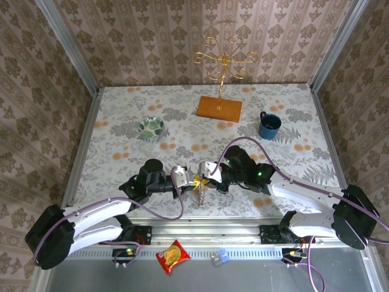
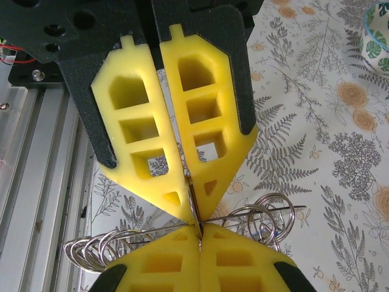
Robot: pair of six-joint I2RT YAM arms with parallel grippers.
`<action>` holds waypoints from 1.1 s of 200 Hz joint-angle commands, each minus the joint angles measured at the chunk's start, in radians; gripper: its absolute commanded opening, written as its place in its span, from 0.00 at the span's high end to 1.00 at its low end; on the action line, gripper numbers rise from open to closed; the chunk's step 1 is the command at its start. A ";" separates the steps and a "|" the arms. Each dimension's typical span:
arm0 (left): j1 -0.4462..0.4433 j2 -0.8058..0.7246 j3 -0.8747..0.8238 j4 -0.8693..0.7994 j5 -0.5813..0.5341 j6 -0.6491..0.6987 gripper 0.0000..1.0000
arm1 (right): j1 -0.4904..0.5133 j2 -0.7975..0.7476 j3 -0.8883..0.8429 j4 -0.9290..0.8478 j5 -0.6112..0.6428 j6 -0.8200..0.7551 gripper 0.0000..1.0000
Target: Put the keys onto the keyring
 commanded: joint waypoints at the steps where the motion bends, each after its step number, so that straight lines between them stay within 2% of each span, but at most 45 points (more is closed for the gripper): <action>1: -0.007 -0.002 0.011 0.083 0.026 -0.023 0.96 | 0.016 0.014 0.044 0.017 -0.089 -0.007 1.00; 6: -0.008 -0.003 0.012 0.085 0.029 -0.021 1.00 | 0.016 0.011 0.042 0.017 -0.084 -0.007 0.99; 32: -0.008 -0.031 0.008 0.079 0.020 -0.024 1.00 | 0.012 -0.039 0.021 0.021 -0.034 0.020 0.80; 46: -0.008 -0.063 0.000 0.074 -0.013 -0.038 1.00 | -0.002 -0.097 -0.011 0.036 -0.018 0.055 0.75; 78: -0.006 -0.180 0.003 -0.001 -0.137 -0.066 1.00 | -0.010 -0.223 -0.075 0.016 0.035 0.172 0.66; 117: 0.010 -0.325 0.011 -0.120 -0.341 -0.086 1.00 | 0.032 -0.269 -0.154 0.027 0.115 0.426 0.64; 146: 0.035 -0.426 0.007 -0.165 -0.520 -0.143 1.00 | 0.114 -0.179 -0.137 0.031 0.210 0.557 0.62; 185: 0.091 -0.536 0.012 -0.282 -0.746 -0.210 1.00 | 0.187 0.074 0.010 0.023 0.271 0.680 0.60; 220: 0.174 -0.605 0.020 -0.427 -0.822 -0.262 1.00 | 0.225 0.319 0.209 -0.046 0.270 0.748 0.59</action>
